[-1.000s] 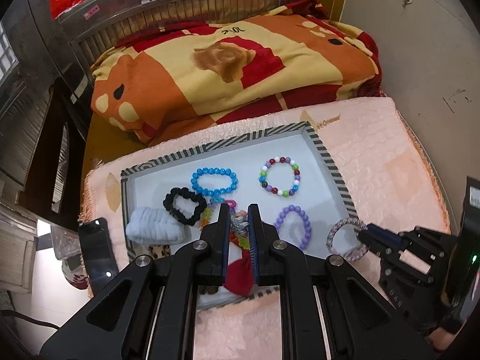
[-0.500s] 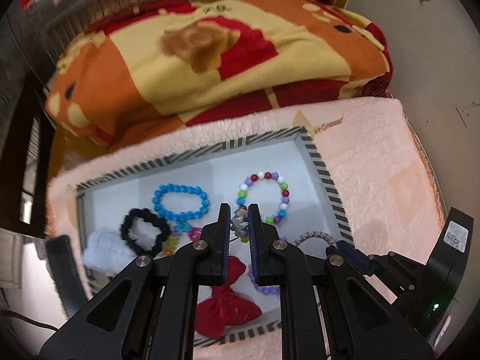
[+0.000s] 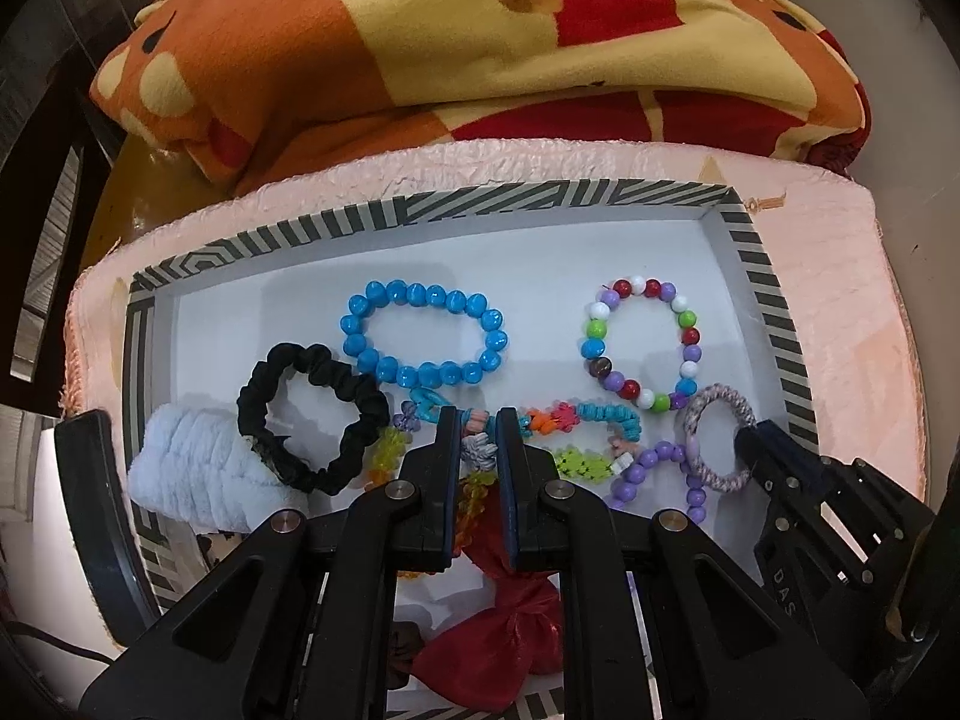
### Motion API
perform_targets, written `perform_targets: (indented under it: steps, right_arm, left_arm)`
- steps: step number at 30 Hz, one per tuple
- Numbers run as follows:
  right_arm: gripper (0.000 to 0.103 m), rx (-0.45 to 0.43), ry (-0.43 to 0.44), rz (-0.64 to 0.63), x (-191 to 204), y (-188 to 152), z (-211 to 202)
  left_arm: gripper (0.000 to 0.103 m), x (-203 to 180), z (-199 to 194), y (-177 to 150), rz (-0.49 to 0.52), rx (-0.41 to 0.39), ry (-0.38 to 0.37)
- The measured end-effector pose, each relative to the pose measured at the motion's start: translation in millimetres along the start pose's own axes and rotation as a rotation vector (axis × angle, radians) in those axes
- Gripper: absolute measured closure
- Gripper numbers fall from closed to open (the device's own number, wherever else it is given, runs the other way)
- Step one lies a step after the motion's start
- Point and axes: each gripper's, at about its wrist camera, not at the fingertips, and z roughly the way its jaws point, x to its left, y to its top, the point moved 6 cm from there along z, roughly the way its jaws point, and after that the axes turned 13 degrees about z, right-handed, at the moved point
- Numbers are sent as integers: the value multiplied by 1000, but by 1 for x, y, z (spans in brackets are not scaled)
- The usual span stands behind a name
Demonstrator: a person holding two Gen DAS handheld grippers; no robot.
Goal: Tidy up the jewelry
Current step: 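Carry the teal-green bracelets into the tray with left tool while right places grey bracelet, then open both tools and withdraw them from the tray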
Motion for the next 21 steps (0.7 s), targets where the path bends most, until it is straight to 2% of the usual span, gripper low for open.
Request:
perform_targets:
  steps: [5,10,14,15,21]
  right_arm:
    - [93,23,33,34,-1,0,-3]
    - [92,13,82,41,-6,-9,-23]
    - [75,-17,105,28,-5,-17,-44]
    - [74,-23,110,27,-6,-19,-48]
    - [74,-48,147,10,-2,-29,-73]
  left_arm:
    - [90,-2,-4,-5,-9,-7,-11]
    - [72,0,-16,-15,-13,-24,-7]
    - [59,1,-29,-24,-26,-43,0]
    - [57,2,-32,-25,-30,-47,6]
    - [57,5,-53,-48,-75,-74,27]
